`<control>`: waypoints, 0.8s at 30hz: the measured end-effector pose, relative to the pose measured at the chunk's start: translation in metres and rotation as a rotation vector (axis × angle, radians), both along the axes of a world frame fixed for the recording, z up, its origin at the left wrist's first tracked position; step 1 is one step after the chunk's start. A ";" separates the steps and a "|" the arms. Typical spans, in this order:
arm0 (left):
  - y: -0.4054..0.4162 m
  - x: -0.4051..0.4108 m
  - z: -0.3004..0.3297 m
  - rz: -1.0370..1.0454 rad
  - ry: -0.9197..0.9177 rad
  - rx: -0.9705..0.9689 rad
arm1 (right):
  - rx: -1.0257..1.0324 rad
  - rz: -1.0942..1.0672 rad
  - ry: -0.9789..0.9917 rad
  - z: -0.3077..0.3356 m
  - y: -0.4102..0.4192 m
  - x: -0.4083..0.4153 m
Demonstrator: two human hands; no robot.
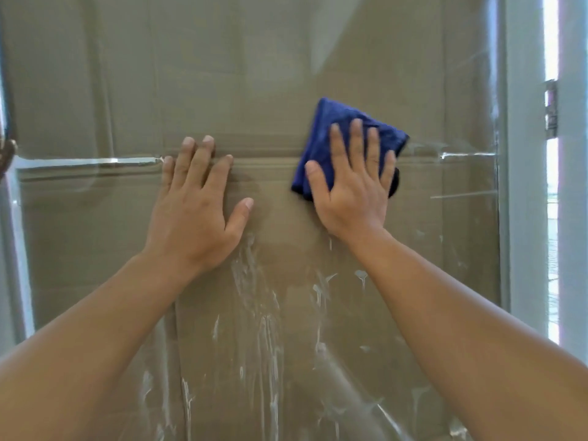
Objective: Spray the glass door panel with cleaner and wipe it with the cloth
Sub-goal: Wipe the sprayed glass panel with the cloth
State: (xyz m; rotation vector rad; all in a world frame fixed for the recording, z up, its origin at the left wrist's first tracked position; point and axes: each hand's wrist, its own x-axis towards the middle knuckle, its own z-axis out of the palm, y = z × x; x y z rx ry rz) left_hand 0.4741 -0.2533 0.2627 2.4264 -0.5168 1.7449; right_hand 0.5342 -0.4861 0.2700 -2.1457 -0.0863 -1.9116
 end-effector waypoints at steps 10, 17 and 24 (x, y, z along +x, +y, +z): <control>-0.015 0.006 -0.004 -0.002 -0.058 -0.104 | -0.340 -0.040 -0.095 -0.011 -0.034 0.005; -0.044 0.002 -0.005 -0.057 -0.066 -0.261 | -0.193 -0.010 0.062 -0.014 -0.027 -0.007; -0.086 0.003 0.006 -0.242 -0.027 -0.055 | 0.102 0.010 0.141 0.005 -0.065 -0.001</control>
